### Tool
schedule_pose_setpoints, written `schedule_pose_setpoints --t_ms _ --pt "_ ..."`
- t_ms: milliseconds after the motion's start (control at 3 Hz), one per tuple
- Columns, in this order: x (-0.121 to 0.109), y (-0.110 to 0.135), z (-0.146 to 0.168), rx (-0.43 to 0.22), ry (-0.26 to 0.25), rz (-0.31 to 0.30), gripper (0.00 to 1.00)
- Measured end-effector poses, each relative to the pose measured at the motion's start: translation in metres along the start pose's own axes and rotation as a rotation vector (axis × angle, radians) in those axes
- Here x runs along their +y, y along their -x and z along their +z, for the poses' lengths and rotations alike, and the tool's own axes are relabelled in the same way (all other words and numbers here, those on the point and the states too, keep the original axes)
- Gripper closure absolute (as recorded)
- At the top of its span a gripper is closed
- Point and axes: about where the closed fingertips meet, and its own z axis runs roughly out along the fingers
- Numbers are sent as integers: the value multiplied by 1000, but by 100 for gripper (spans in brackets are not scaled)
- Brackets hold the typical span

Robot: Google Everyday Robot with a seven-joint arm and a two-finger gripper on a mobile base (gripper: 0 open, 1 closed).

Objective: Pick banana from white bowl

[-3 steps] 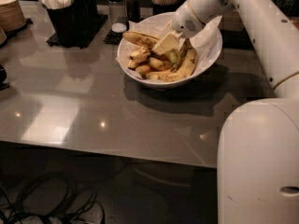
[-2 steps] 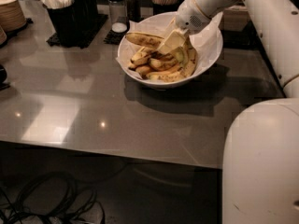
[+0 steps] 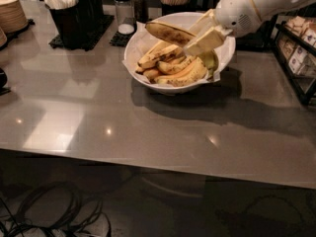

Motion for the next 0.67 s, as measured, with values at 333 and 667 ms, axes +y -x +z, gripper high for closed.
schedule_pose_setpoints --t_ms 333,667 --pt "41 -16 -27 -13 -27 51 100" --pt "60 -35 -32 -4 -7 118 100"
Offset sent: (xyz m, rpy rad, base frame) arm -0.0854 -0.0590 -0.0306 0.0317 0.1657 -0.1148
